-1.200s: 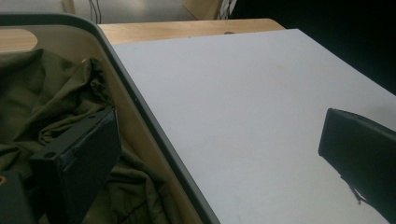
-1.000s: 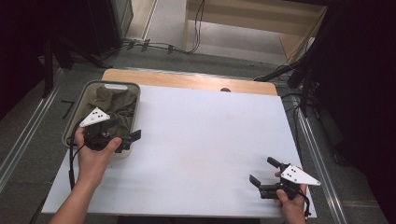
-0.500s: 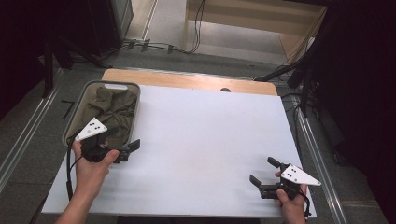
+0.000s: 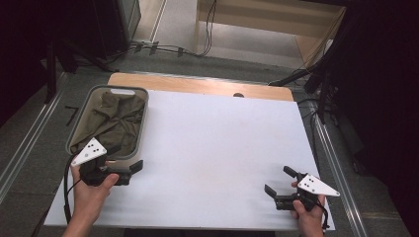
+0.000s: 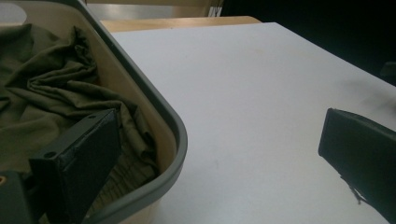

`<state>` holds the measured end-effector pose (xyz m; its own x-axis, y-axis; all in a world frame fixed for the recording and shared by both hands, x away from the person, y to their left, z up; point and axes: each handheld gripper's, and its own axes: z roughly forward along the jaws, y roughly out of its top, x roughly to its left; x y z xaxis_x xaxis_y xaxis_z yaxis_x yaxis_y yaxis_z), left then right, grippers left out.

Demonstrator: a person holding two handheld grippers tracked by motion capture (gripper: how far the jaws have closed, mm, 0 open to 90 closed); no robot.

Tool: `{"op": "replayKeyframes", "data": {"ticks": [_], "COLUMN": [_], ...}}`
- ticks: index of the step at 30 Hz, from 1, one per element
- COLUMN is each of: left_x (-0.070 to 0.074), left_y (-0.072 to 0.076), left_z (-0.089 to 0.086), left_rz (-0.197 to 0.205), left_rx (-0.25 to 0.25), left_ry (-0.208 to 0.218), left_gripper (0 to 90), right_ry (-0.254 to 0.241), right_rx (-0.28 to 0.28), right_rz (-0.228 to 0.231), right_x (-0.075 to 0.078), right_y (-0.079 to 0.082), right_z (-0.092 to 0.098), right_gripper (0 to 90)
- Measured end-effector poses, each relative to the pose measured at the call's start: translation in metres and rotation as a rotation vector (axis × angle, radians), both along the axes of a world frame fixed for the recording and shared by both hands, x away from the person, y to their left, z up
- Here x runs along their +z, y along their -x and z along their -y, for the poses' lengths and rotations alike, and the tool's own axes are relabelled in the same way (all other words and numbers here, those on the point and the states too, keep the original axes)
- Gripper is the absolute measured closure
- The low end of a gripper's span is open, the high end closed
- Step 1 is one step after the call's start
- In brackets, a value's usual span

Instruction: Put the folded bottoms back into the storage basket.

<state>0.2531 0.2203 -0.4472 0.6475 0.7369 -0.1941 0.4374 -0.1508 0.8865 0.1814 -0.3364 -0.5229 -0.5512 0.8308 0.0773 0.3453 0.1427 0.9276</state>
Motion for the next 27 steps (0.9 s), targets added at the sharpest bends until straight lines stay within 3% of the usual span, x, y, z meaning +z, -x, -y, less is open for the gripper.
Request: {"op": "replayKeyframes", "data": {"ticks": [4,13,17,20,24,27], "left_x": [-0.007,-0.011,-0.014,-0.020,-0.027,-0.028], "left_y": [0.005,0.025,0.037,0.042,0.046,0.046], "left_z": [-0.002,-0.014,-0.021,-0.025,-0.019,-0.015], "left_rz": [0.013,0.102,0.157,0.147,0.127,0.121], "left_rx": [-0.010,-0.006,0.019,0.009,-0.009,-0.021], "left_ry": [-0.001,0.032,0.045,0.067,0.033,0.030], "left_gripper": [0.0,0.0,0.0,0.0,0.0,0.0], "right_ry": [0.001,0.001,0.006,0.010,0.013,0.013], "right_rx": [-0.001,0.000,-0.001,-0.003,-0.005,-0.009], "right_rz": [0.000,0.001,0.002,0.003,0.007,0.006], "right_x": [0.000,0.000,0.000,0.000,0.000,0.000], "right_y": [0.000,0.000,0.001,0.001,0.001,0.002], "right_z": [0.000,0.000,0.000,-0.001,-0.001,-0.001], "right_gripper": [0.0,0.0,0.0,0.0,0.0,0.0]}}
